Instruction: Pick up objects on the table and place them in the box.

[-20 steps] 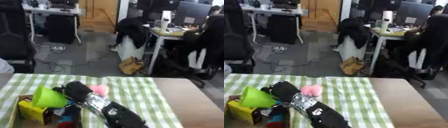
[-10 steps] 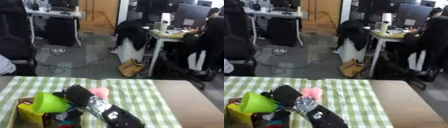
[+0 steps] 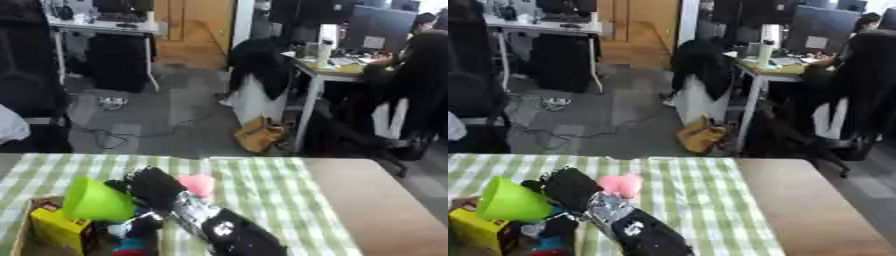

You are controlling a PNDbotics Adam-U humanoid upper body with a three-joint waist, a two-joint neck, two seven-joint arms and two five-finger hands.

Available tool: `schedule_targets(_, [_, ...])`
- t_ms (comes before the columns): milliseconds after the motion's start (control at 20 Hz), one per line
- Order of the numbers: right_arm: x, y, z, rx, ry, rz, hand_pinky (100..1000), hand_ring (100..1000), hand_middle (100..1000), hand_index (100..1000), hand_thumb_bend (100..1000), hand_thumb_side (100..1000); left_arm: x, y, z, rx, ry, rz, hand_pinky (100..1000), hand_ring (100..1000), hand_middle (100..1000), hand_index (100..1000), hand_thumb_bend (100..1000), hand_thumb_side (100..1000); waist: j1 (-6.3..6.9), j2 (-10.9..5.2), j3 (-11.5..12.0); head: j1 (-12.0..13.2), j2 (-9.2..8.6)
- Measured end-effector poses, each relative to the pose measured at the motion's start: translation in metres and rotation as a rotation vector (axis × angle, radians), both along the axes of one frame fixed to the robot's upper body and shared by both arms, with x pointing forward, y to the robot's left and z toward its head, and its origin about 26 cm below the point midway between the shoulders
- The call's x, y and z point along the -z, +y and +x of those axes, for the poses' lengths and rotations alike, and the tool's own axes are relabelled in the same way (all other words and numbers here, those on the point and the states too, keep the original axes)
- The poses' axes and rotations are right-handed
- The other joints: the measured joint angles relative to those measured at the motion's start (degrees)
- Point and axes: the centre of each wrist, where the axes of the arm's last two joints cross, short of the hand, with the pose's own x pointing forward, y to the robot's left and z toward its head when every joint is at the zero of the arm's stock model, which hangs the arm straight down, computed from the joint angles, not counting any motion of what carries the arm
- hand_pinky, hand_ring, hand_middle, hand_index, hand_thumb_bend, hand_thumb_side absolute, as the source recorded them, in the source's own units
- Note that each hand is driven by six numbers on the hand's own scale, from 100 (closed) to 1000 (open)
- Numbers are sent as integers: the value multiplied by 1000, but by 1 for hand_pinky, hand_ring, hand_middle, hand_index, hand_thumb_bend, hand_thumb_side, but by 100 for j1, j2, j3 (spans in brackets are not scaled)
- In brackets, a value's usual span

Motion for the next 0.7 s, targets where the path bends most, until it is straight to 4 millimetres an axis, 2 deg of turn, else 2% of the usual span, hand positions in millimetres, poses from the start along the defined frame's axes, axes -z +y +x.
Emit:
schedule_targets(50, [-2,1,0,-3,7,-12,437,403,349,503,100,1000,0,0,0,1,0,0,830,862,783,860,228,1000,0,0,1,-7,0])
schedule_targets(100, [-2,1,0,-5,14,-23,485,437,393,526,100,1000,0,0,0,1,-1,0,830,861,783,859,228,1000,0,0,1,-14,0])
schedule_targets(150, [-3,2,0,-7,22,-32,580,487,458,557,100,1000,0,0,0,1,-1,1,830,861,783,859,227,1000,0,0,2,-21,0])
schedule_targets(200, [-3,2,0,-11,28,-41,617,522,486,570,100,1000,0,0,0,1,-1,0,831,862,783,859,227,1000,0,0,5,-24,0])
schedule_targets(250, [-4,2,0,-14,35,-48,617,522,486,570,100,1000,0,0,0,2,-1,0,831,862,783,859,227,1000,0,0,9,-26,0])
schedule_targets(400, [-8,4,0,-25,41,-63,754,624,561,619,100,1000,0,-1,0,3,-1,-2,830,862,783,859,229,1000,0,0,17,-28,0])
schedule_targets(550, [-12,6,1,-40,46,-82,813,673,592,641,100,1000,1,-1,0,7,-2,-5,830,861,783,859,229,1000,0,0,24,-30,0])
schedule_targets(600, [-12,6,1,-43,50,-87,842,704,616,658,100,1000,1,-2,0,7,-2,-4,830,861,783,859,229,1000,0,0,25,-31,0])
schedule_targets(650, [-13,6,1,-47,52,-91,889,755,676,693,100,1000,1,-2,0,7,-2,-4,830,861,782,859,230,1000,0,0,25,-31,0])
schedule_targets(700, [-14,6,1,-50,55,-96,889,755,676,693,100,1000,1,-2,0,8,-3,-3,830,861,782,859,230,1000,0,0,27,-32,0])
